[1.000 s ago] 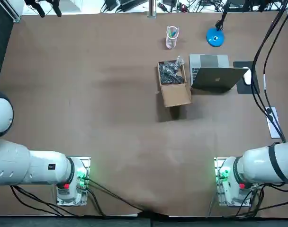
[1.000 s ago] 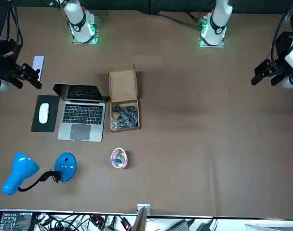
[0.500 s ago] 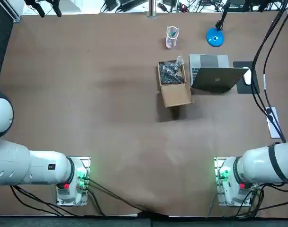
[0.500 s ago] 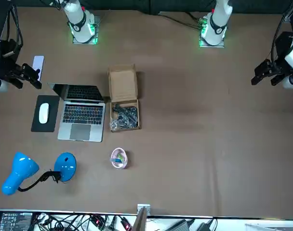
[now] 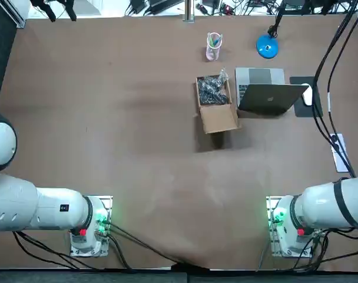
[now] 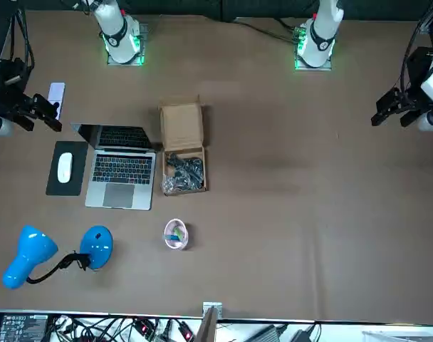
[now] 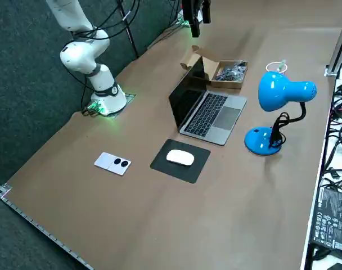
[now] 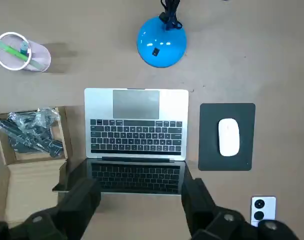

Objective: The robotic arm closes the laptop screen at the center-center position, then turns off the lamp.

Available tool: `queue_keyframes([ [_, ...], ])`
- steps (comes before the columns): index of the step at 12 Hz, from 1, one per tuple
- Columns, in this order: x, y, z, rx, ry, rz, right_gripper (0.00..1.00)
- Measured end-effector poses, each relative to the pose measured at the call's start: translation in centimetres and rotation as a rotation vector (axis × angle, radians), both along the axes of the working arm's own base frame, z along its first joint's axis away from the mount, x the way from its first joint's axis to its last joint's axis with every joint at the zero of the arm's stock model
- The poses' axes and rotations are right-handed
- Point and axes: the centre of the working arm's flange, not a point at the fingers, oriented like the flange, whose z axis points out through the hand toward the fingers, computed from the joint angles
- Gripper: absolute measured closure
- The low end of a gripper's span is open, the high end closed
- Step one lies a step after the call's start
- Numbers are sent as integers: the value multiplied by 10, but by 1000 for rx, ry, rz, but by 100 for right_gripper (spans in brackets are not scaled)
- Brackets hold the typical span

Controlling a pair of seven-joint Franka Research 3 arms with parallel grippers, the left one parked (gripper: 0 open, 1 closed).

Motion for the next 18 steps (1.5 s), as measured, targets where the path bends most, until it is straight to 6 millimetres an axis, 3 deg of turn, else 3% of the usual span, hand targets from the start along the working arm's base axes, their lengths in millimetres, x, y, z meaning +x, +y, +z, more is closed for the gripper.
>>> queue_keyframes([
  [5, -2, 4, 0, -1, 9, 8, 0],
  [8, -19, 10, 6, -4, 16, 18, 0],
  [14, -105, 24, 10, -28, 25, 28, 0],
  [16, -134, 27, -2, -38, 23, 6, 0],
  [17, -158, 34, -19, -53, 18, 4, 3],
  [18, -168, 37, -29, -59, 20, 2, 10],
])
